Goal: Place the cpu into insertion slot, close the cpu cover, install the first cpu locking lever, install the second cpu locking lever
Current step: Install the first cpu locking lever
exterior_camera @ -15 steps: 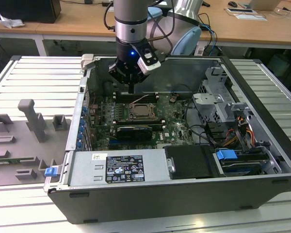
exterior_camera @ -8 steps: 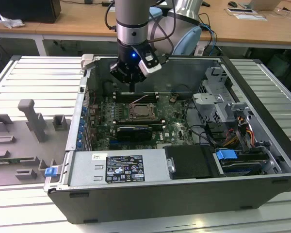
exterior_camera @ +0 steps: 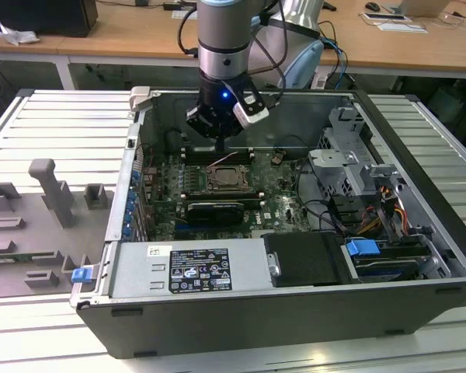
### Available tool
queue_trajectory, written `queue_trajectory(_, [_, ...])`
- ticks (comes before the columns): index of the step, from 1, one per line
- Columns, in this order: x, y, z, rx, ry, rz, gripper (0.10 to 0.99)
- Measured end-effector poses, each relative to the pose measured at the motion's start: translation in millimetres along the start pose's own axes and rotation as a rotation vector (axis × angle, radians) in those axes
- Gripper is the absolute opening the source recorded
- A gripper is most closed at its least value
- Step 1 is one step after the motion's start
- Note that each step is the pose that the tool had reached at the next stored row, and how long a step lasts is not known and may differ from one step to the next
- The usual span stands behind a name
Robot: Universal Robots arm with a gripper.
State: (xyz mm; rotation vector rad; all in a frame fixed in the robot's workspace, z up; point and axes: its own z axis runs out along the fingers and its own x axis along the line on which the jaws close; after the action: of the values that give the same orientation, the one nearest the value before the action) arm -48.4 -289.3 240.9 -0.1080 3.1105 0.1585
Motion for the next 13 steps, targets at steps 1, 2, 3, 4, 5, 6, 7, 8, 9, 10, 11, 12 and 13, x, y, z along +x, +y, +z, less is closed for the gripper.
queue_trajectory(1, [-0.3, -0.1, 0.6, 0.0, 0.0, 0.0, 0.106])
queue_trajectory(2, [-0.4, -0.1, 1.0, 0.0, 0.0, 0.0, 0.106])
queue_trajectory(3, [-0.4, -0.2, 1.4, 0.0, 0.0, 0.0, 0.106])
queue_trajectory(4, [-0.4, -0.2, 1.7, 0.0, 0.0001, 0.0, 0.106])
queue_trajectory(5, [-0.4, -0.2, 1.8, 0.0, 0.0001, 0.0, 0.106])
queue_trajectory(6, [-0.4, -0.2, 1.9, 0.0, 0.0, 0.0, 0.106])
queue_trajectory(7, [-0.5, -0.2, 2.0, 0.0, 0.0, 0.0, 0.106])
queue_trajectory(8, [-0.7, -0.3, 2.0, 0.0, -0.0001, 0.0, 0.106])
queue_trajectory(9, [-0.7, -0.3, 2.0, 0.0, -0.0001, 0.0, 0.106])
queue_trajectory(10, [-0.8, -0.3, 2.0, 0.0, -0.0001, 0.0, 0.106])
queue_trajectory(11, [-0.9, -0.3, 2.0, 0.0, -0.0001, 0.0, 0.106])
queue_trajectory(12, [-1.0, -0.3, 2.0, 0.0, -0.0001, 0.0, 0.106])
queue_trajectory(13, [-1.0, -0.3, 2.0, 0.0, -0.0001, 0.0, 0.106])
